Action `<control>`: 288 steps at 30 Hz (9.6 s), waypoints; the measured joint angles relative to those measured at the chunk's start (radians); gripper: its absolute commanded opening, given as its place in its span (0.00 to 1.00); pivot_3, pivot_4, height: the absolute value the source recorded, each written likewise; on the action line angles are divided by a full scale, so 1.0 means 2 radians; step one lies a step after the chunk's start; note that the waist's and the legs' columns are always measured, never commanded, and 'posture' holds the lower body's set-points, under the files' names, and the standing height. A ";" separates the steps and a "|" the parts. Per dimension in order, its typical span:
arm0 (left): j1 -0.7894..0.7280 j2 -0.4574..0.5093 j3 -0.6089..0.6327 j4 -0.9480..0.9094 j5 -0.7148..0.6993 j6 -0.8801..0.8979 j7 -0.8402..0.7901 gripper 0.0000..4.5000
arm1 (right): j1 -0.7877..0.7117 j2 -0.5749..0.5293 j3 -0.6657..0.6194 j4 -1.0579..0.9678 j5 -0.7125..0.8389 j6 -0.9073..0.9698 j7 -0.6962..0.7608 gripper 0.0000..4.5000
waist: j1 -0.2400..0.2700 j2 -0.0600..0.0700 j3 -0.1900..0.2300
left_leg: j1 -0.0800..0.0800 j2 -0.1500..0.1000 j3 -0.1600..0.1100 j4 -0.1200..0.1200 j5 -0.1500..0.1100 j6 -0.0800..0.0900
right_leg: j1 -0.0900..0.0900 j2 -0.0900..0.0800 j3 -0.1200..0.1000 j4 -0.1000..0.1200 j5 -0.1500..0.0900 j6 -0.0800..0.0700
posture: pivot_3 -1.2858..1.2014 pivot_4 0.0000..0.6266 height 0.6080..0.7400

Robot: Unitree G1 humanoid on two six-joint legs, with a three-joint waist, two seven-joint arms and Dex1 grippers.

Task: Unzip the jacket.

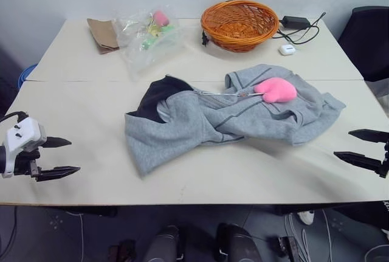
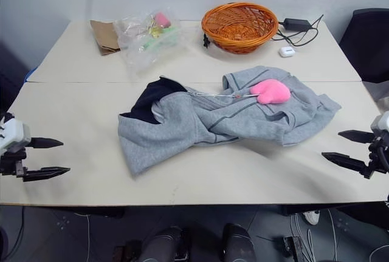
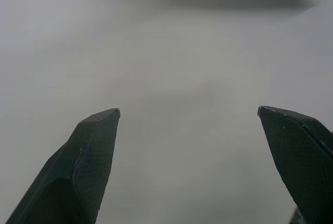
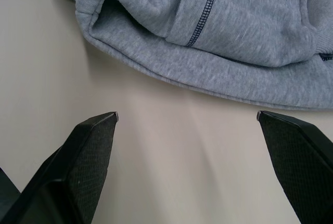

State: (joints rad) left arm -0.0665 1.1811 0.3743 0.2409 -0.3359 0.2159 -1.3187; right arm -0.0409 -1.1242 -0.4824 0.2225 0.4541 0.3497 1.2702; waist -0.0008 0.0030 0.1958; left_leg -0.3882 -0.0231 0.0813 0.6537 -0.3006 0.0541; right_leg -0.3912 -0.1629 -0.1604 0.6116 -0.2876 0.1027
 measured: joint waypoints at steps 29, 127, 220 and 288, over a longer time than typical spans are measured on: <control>-0.081 -0.041 -0.047 -0.167 -0.076 0.149 0.027 1.00 | -0.038 0.005 0.017 -0.055 -0.001 0.014 -0.024 1.00 | 0.003 0.000 0.000 | 0.000 0.001 0.001 0.002 0.000 0.000 | 0.001 0.001 0.001 0.001 0.000 0.000 | 0.52 0.24 1.00; -0.162 0.075 -0.150 -0.129 -0.110 0.112 -0.092 0.99 | -0.045 -0.044 0.039 -0.296 0.114 0.121 0.037 1.00 | 0.013 -0.001 0.001 | 0.001 0.008 0.005 0.010 -0.006 -0.001 | -0.001 0.008 0.008 0.001 -0.001 -0.002 | 0.52 0.24 1.00; -0.298 -0.170 -0.273 -0.125 0.063 -0.007 -0.054 0.82 | -0.166 0.097 0.298 -0.210 -0.068 0.062 -0.027 0.01 | 0.012 -0.002 0.001 | -0.007 0.009 0.007 0.020 -0.008 0.000 | -0.006 0.014 0.012 0.007 0.000 -0.001 | 0.52 0.24 1.00; -0.251 -0.236 -0.316 0.052 0.127 -0.137 0.092 0.00 | -0.193 -0.108 0.078 0.166 -0.080 -0.045 -0.043 0.00 | -0.002 0.007 -0.006 | 0.003 0.009 0.011 0.017 -0.011 0.001 | 0.000 0.008 0.014 0.004 0.000 -0.001 | 0.52 0.24 1.00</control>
State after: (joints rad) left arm -0.5678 0.7090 -0.2579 0.3451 -0.0826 -0.0582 -1.1355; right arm -0.4277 -1.3398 -0.3263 0.5542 0.2941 0.2591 1.1844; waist -0.0041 0.0178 0.1846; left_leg -0.3815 -0.0050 0.1038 0.6868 -0.3231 0.0566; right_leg -0.3905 -0.1463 -0.1322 0.6190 -0.2874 0.1015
